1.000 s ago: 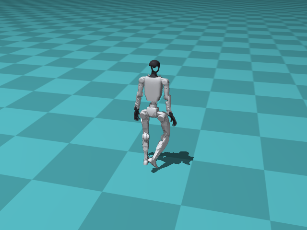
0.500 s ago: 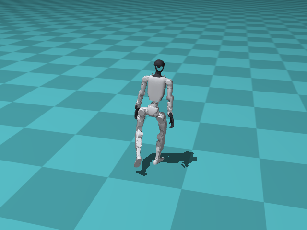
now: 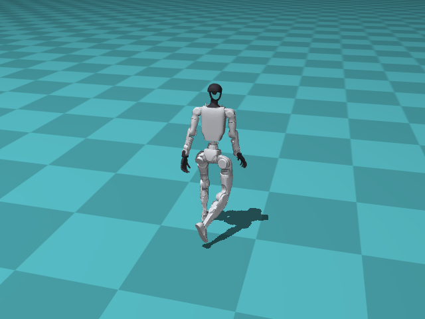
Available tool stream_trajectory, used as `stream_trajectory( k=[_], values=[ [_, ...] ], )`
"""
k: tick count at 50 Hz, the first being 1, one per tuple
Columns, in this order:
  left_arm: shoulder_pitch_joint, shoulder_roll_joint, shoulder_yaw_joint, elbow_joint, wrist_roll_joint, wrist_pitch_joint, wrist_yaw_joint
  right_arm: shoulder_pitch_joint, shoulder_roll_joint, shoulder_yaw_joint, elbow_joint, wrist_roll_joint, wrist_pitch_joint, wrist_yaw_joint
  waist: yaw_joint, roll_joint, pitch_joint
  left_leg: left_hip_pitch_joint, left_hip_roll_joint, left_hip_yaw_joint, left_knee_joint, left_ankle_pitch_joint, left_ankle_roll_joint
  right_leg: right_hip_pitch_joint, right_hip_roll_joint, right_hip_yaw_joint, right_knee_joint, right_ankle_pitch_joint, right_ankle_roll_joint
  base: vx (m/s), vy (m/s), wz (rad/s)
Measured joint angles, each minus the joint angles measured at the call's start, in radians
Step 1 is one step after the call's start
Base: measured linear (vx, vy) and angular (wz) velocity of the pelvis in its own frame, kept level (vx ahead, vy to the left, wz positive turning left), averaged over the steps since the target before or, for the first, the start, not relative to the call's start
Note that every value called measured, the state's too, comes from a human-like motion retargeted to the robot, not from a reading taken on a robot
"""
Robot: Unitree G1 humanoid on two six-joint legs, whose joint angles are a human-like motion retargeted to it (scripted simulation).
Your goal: Walk run
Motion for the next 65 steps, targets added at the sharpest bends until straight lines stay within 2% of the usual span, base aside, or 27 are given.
stream_trajectory(
  k=[2,5,7,10,12,15,18,20,21,23,25,27,28,30,33,36,40,43,45,48,50,53,55,58,60,63,65],
  values=[
    [-0.077,0.028,-0.033,-0.018,-0.081,-0.019,0.042,0.022,0.012,0.02,0.074,0.127,-0.03,-0.096,-0.046,-0.004,0.021,0.108,-0.037,0.029,-0.072,-0.014,-0.004,-0.138,-0.056,-0.004,0.189,-0.146,-0.017,1.07,0.18,-0.06],
    [-0.196,0.06,-0.049,-0.061,-0.134,-0.021,0.09,0.081,0.058,-0.062,0.134,0.251,-0.055,-0.198,-0.169,-0.019,0.043,0.263,-0.141,-0.001,-0.241,0.02,-0.016,-0.354,-0.055,0.019,0.28,-0.229,0.045,0.85,0.1,1.1],
    [-0.272,0.084,-0.076,-0.108,-0.157,-0.045,0.08,0.12,0.064,-0.117,0.148,0.305,-0.076,-0.21,-0.237,-0.016,0.053,0.34,-0.18,-0.054,-0.312,0.025,-0.022,-0.452,-0.045,-0.009,0.188,-0.274,0.061,0.96,0.05,1.5],
    [-0.379,0.125,-0.129,-0.195,-0.206,-0.102,0.024,0.178,0.043,-0.155,0.159,0.296,-0.068,-0.208,-0.306,-0.022,0.053,0.43,-0.218,-0.102,-0.371,0.002,-0.036,-0.565,-0.113,-0.101,-0.046,-0.357,-0.003,0.96,-0.01,0.99],
    [-0.441,0.165,-0.157,-0.271,-0.243,-0.135,-0.009,0.201,0.013,-0.144,0.179,0.203,-0.042,-0.199,-0.354,-0.034,0.053,0.485,-0.241,-0.13,-0.395,-0.027,-0.044,-0.63,-0.121,-0.117,-0.265,-0.415,-0.041,0.98,-0.12,0.84],
    [-0.515,0.215,-0.185,-0.392,-0.28,-0.182,-0.015,0.219,-0.034,-0.125,0.235,0.011,-0.003,-0.17,-0.409,-0.05,0.052,0.58,-0.265,-0.17,-0.433,-0.066,-0.053,-0.713,-0.087,-0.038,-0.56,-0.418,-0.044,1.1,-0.23,0.79],
    [-0.509,0.197,-0.223,-0.526,-0.305,-0.235,0.016,0.246,-0.064,-0.158,0.293,-0.108,0.047,-0.101,-0.408,-0.044,0.028,0.646,-0.256,-0.21,-0.421,-0.058,-0.107,-0.769,-0.11,-0.029,-0.546,-0.442,-0.06,1.4,-0.28,0.55],
    [-0.45,0.142,-0.216,-0.603,-0.32,-0.286,0.07,0.252,-0.075,-0.198,0.321,-0.148,0.091,-0.021,-0.392,-0.046,-0.005,0.672,-0.267,-0.226,-0.396,0.009,-0.155,-0.781,-0.126,-0.026,-0.435,-0.439,-0.106,1.26,-0.2,0.01],
    [-0.407,0.117,-0.195,-0.617,-0.329,-0.318,0.093,0.256,-0.072,-0.203,0.321,-0.156,0.107,0.015,-0.394,-0.059,-0.013,0.698,-0.29,-0.223,-0.378,0.076,-0.178,-0.759,-0.132,-0.048,-0.416,-0.378,-0.112,1.42,-0.23,-0.28],
    [-0.313,0.063,-0.138,-0.624,-0.328,-0.379,0.106,0.254,-0.066,-0.202,0.321,-0.167,0.131,0.067,-0.412,-0.058,-0.011,0.728,-0.302,-0.188,-0.309,0.29,-0.21,-0.737,-0.148,-0.024,-0.332,-0.324,-0.116,1.45,-0.19,-0.1],
    [-0.223,-0.003,-0.087,-0.584,-0.293,-0.393,0.094,0.237,-0.061,-0.178,0.321,-0.177,0.135,0.082,-0.421,-0.082,-0.012,0.721,-0.251,0.008,-0.161,0.51,-0.196,-0.679,-0.201,0.031,-0.276,-0.364,-0.114,1.29,-0.11,0.01],
    [-0.17,-0.047,-0.046,-0.462,-0.223,-0.324,0.096,0.22,-0.056,-0.109,0.31,-0.198,0.117,0.087,-0.397,-0.139,-0.005,0.676,-0.234,0.143,0.069,0.616,-0.14,-0.577,-0.203,0.088,-0.297,-0.429,-0.119,1.32,-0.24,-0.2],
    [-0.163,-0.054,-0.037,-0.373,-0.192,-0.268,0.102,0.208,-0.051,-0.08,0.292,-0.213,0.118,0.095,-0.387,-0.16,0.001,0.627,-0.215,0.161,0.187,0.606,-0.096,-0.531,-0.227,0.062,-0.299,-0.455,-0.119,1.1,-0.26,0.22],
    [-0.16,-0.039,-0.033,-0.183,-0.146,-0.168,0.08,0.16,-0.038,-0.057,0.258,-0.247,0.148,0.114,-0.365,-0.179,0.021,0.493,-0.128,0.178,0.42,0.475,-0.042,-0.434,-0.236,0.002,-0.338,-0.483,-0.115,0.83,-0.21,0.37],
    [-0.132,-0.026,0.034,0.051,-0.134,-0.058,0.075,0.06,-0.002,-0.058,0.213,-0.247,0.2,0.114,-0.284,-0.151,0.046,0.281,-0.068,0.14,0.529,0.37,-0.11,-0.278,-0.12,-0.03,-0.5,-0.457,-0.104,0.89,-0.15,-0.61],
    [-0.046,-0.042,0.145,0.162,-0.2,0.012,0.116,-0.037,0.006,-0.032,0.157,-0.16,0.188,0.13,-0.196,-0.139,0.055,0.133,-0.084,0.142,0.4,0.28,-0.157,-0.163,-0.035,0.01,-0.624,-0.444,-0.094,0.77,-0.02,-1.22],
    [0.088,-0.074,0.192,0.174,-0.302,0.003,0.097,-0.146,-0.004,-0.007,0.047,-0.113,0.15,0.164,-0.123,-0.101,0.06,0.003,-0.042,0.228,0.069,0.153,-0.08,-0.021,0.044,0.05,-0.715,-0.474,-0.062,1.04,0.09,-0.9],
    [0.149,-0.093,0.204,0.169,-0.275,-0.015,0.092,-0.206,-0.024,0.008,-0.046,-0.141,0.126,0.164,-0.085,-0.069,0.063,-0.087,-0.1,0.101,-0.216,0.162,-0.032,0.076,0.076,0.084,-0.754,-0.513,-0.037,1.06,0.22,-0.68],
    [0.167,-0.085,0.196,0.183,-0.244,0.003,0.093,-0.226,-0.037,0.026,-0.099,-0.149,0.111,0.159,-0.081,-0.063,0.045,-0.159,-0.118,-0.005,-0.312,0.199,-0.052,0.113,0.079,0.09,-0.751,-0.535,-0.015,0.98,0.17,-0.31],
    [0.15,-0.061,0.175,0.197,-0.211,0.076,0.07,-0.201,-0.022,0.038,-0.157,-0.163,0.099,0.145,-0.077,-0.049,0.025,-0.162,-0.117,0.009,-0.24,0.184,-0.005,0.172,0.09,0.126,-0.708,-0.515,0.059,1.23,0.16,-0.4],
    [0.129,-0.053,0.163,0.191,-0.187,0.116,0.054,-0.143,-0.016,0.025,-0.162,-0.167,0.079,0.141,-0.056,-0.034,0.003,-0.124,-0.101,0.037,-0.192,0.228,0.012,0.207,0.109,0.148,-0.648,-0.438,0.101,1.5,0.25,-0.42],
    [0.075,-0.067,0.134,0.134,-0.192,0.061,-0.007,-0.037,-0.005,-0.021,-0.123,-0.203,0.042,0.163,-0.008,-0.009,-0.022,-0.098,-0.044,-0.056,-0.073,0.161,0.0,0.168,0.057,0.072,-0.412,-0.114,0.106,1.35,0.19,-0.71],
    [0.025,-0.077,0.116,0.073,-0.226,0.022,-0.054,0.018,0.011,-0.023,-0.075,-0.19,0.04,0.176,-0.048,0.034,-0.014,-0.005,-0.009,-0.053,-0.056,0.078,-0.013,0.101,0.036,-0.004,-0.163,0.049,0.092,1.17,0.18,-0.13],
    [-0.108,-0.043,-0.002,0.017,-0.324,-0.007,-0.039,0.064,-0.006,-0.045,0.023,-0.098,0.05,0.204,-0.063,0.036,0.003,0.139,-0.029,0.033,-0.139,0.043,-0.017,-0.094,-0.028,-0.001,0.161,-0.084,0.024,0.96,0.24,0.03],
    [-0.211,-0.007,-0.057,-0.013,-0.342,-0.021,0.031,0.091,-0.005,-0.09,0.085,-0.091,0.073,0.19,-0.111,0.01,0.027,0.234,-0.108,0.032,-0.226,0.04,-0.013,-0.248,-0.079,0.007,0.301,-0.171,0.032,0.66,0.14,0.85],
    [-0.332,0.034,-0.109,-0.087,-0.314,-0.056,0.114,0.144,-0.018,-0.144,0.166,-0.111,0.118,0.158,-0.214,0.005,0.041,0.35,-0.188,-0.04,-0.341,0.047,-0.003,-0.433,-0.102,-0.023,0.283,-0.249,0.076,0.99,0.12,1.53],
    [-0.417,0.063,-0.152,-0.111,-0.326,-0.106,0.128,0.188,-0.036,-0.163,0.202,-0.12,0.148,0.155,-0.271,0.016,0.038,0.408,-0.211,-0.09,-0.383,0.032,-0.006,-0.523,-0.157,-0.088,0.179,-0.318,0.058,0.94,0.08,1.38]
  ],
)
